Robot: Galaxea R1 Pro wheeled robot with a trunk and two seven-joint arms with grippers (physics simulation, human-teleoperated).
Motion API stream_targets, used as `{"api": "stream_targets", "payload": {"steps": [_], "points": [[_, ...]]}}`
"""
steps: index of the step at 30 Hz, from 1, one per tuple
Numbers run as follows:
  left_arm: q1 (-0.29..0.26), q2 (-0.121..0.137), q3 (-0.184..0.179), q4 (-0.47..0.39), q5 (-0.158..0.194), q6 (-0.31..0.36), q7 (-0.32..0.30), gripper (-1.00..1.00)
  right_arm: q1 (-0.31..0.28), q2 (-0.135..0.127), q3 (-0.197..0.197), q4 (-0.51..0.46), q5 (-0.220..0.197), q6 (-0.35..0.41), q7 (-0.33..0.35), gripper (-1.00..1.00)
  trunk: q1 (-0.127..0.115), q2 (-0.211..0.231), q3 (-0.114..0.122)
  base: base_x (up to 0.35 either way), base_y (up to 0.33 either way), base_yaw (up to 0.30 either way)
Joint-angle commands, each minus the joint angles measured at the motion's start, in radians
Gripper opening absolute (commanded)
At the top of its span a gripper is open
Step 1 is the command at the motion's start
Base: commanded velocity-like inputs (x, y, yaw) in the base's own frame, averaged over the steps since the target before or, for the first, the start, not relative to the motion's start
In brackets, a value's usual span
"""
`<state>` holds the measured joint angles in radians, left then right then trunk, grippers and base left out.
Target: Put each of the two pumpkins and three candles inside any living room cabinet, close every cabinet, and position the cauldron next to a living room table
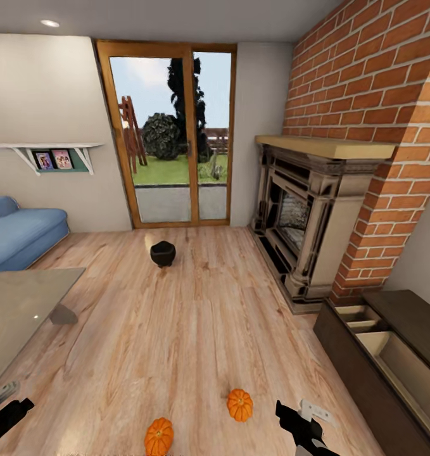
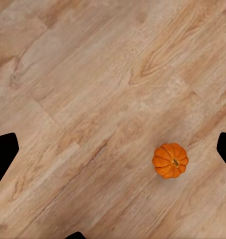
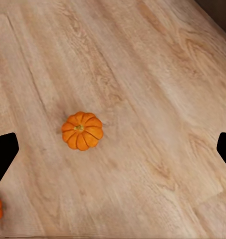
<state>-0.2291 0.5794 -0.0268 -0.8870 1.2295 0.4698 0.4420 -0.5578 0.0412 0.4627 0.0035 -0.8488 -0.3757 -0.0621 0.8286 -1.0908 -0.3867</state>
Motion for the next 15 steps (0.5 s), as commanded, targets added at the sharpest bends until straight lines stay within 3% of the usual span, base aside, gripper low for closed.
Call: {"api": "stream_targets", "payload": {"steps": [1, 15], "points": [[-0.001, 0.001, -0.003, -0.001, 0.01, 0.0, 0.009, 1.0, -0.001, 0.0, 0.008, 0.0, -0.003, -0.001, -0.005, 1.0, 0.0, -0.001, -0.001, 0.0, 0.0, 0.286], [-0.001, 0.0, -0.005, -0.001, 0.01, 0.0, 0.009, 1.0, -0.001, 0.0, 0.008, 0.0, -0.004, 0.002, -0.005, 1.0, 0.0, -0.001, -0.01, 0.0, 0.0, 0.274]]}}
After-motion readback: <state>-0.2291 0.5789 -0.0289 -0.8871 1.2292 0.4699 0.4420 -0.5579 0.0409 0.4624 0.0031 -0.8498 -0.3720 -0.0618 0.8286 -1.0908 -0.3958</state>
